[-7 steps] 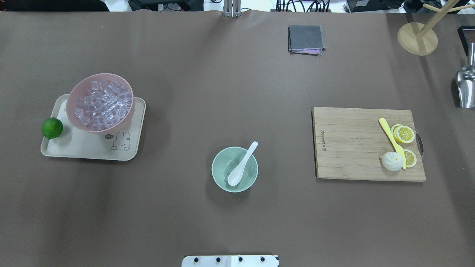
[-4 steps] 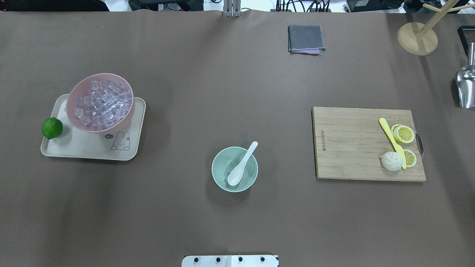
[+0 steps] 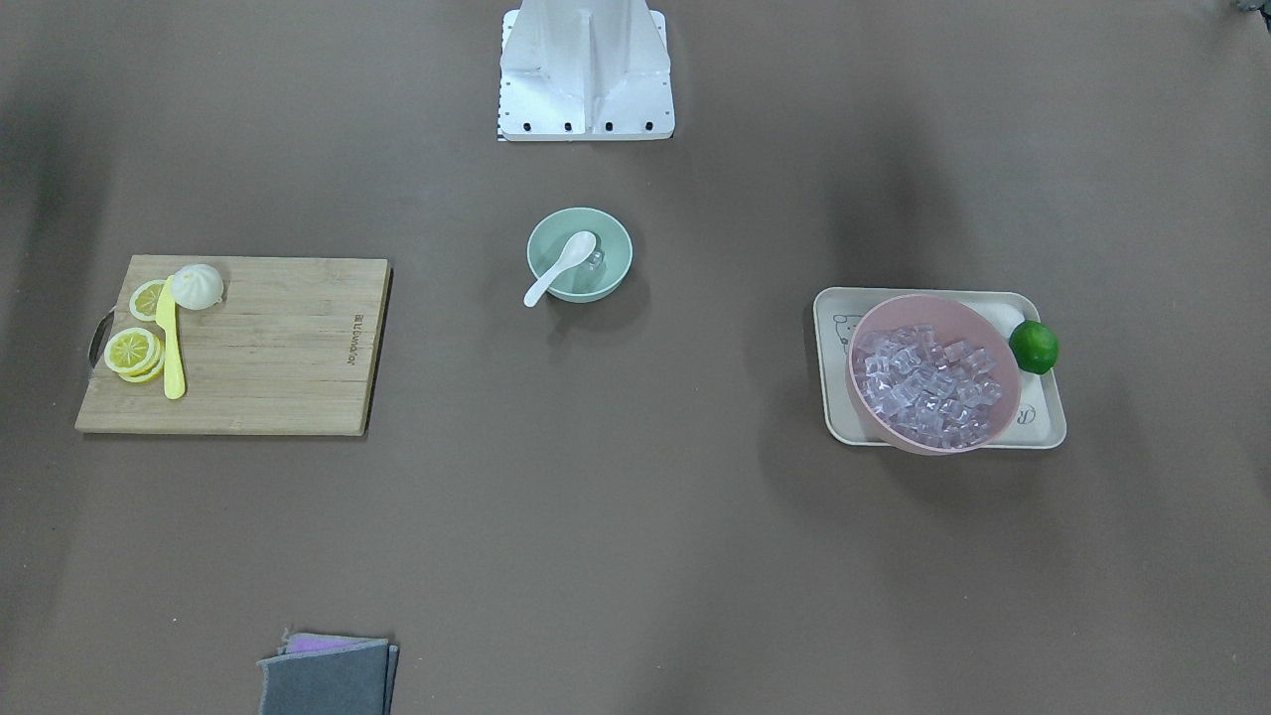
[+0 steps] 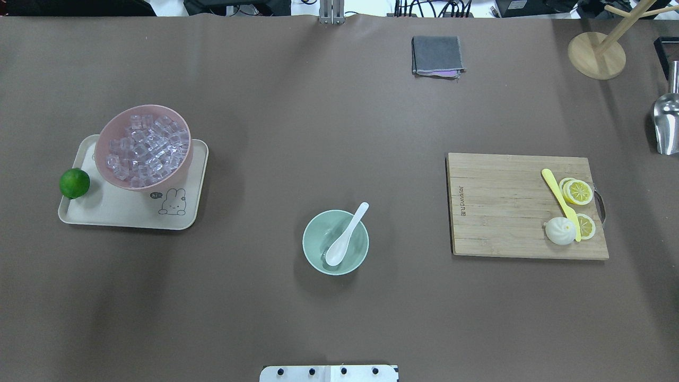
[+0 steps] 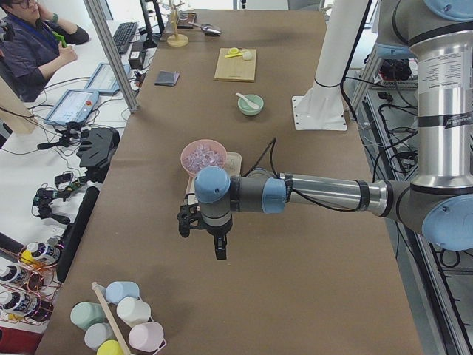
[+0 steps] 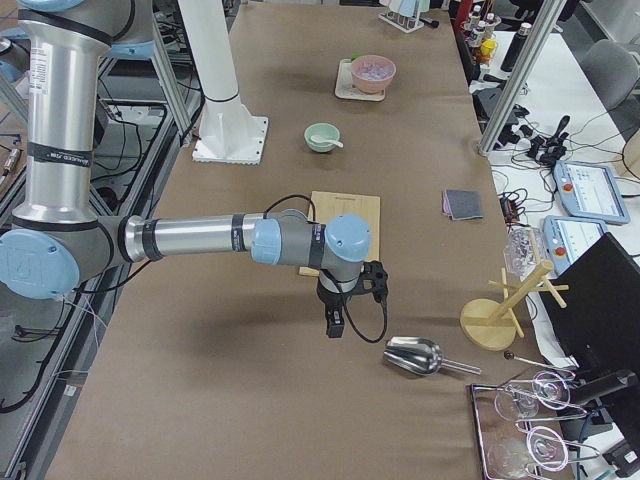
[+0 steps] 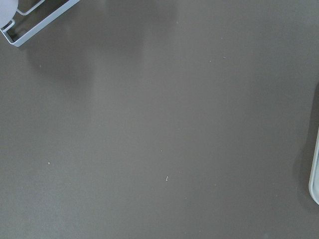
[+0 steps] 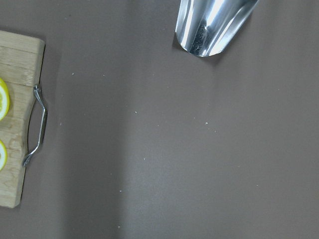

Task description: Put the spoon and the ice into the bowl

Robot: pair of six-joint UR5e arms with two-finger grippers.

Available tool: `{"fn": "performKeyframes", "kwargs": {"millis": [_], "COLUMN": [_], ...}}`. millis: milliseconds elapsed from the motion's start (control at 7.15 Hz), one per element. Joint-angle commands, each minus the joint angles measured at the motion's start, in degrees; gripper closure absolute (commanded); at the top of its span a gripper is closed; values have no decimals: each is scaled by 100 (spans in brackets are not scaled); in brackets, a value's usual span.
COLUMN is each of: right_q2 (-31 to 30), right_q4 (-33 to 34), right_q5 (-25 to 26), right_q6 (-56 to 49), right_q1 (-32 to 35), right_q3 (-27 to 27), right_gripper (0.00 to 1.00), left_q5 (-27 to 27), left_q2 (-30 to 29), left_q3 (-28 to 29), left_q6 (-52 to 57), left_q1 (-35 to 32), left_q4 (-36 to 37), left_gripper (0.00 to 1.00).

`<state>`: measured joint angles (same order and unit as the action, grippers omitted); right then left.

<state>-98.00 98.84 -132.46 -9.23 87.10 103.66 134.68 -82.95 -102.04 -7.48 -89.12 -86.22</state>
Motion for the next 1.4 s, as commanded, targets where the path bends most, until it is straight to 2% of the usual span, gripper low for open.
{"fn": "performKeyframes", "kwargs": {"millis": [0,140,1259], "right_q2": [0,0,9], "right_q4": [-14,-23,-23], "right_q5": [-16,-25,-34], "right_q6": [0,-18,-18], "right_q1": [0,0,-9], "right_q3": [5,14,49], "right_gripper": [0,0,0], "left_q5": [-300,-485,-461], "left_q2": [7,7,-2], "left_q3": [-35,-44,-53], "left_q6": [-7,-7,-7], "left_q1": [8,8,17], "left_q4": [0,0,-9], "left_gripper": [2,2,2]}}
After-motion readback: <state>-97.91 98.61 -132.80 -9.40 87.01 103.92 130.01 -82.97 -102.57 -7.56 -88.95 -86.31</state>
